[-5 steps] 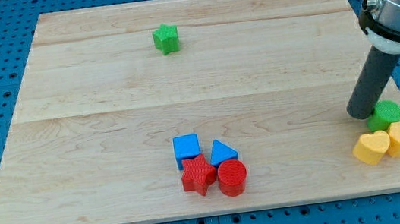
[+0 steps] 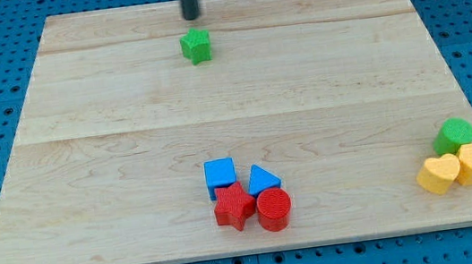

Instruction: Push the green star into the yellow heart

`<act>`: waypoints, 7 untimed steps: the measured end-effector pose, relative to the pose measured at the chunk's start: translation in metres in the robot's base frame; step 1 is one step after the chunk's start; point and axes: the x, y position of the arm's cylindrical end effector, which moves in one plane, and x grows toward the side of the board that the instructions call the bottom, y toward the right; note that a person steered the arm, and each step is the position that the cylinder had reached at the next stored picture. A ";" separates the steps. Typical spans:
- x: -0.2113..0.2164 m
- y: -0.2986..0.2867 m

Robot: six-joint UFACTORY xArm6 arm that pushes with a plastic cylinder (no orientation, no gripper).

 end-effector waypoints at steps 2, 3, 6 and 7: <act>0.062 -0.029; 0.089 -0.002; 0.051 -0.040; 0.037 -0.011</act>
